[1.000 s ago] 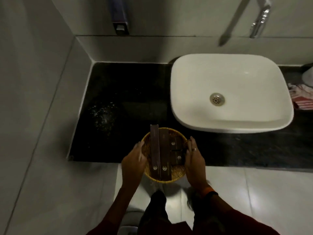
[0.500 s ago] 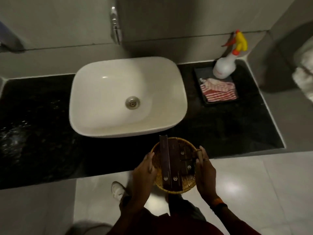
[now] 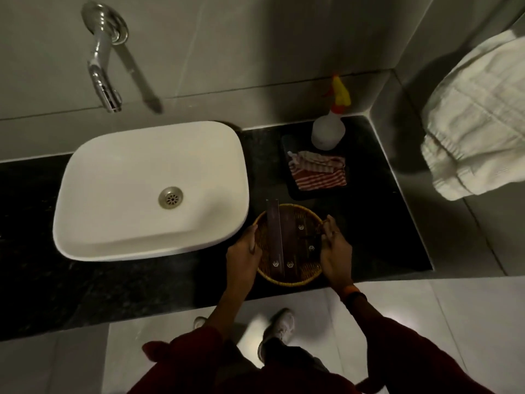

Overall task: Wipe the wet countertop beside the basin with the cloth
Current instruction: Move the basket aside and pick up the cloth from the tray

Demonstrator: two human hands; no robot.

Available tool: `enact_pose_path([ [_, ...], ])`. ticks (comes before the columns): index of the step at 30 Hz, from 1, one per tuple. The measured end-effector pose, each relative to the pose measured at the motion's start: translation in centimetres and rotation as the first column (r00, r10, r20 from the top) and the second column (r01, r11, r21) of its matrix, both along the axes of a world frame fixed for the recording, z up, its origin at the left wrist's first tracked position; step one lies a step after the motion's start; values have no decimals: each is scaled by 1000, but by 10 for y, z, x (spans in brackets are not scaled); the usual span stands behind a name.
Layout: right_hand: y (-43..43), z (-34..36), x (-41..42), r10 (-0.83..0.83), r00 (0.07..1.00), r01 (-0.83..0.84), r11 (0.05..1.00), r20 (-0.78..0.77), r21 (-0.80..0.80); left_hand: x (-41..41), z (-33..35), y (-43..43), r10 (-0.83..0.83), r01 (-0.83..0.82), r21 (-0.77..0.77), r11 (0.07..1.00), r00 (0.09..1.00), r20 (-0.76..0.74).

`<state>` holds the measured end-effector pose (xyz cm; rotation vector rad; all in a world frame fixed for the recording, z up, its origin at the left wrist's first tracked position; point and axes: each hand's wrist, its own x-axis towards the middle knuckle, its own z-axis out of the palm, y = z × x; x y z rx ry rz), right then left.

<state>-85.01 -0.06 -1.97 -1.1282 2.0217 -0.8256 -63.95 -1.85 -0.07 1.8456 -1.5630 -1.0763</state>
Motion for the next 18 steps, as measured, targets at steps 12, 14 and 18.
enact_pose_path([
  [12, -100, 19, -56, -56, 998, 55, 994, -6, -89, -97, 38, -61, -123, 159, -313, 936, 983, 133],
  [14, -140, 17, -67, -11, 994, 2, 996, -104, -87, -116, 37, -114, -109, 114, -221, 969, 993, 36],
  [18, -195, -4, -86, 118, 970, -95, 989, -215, 113, -146, 12, -187, -142, 143, -94, 985, 990, 25],
])
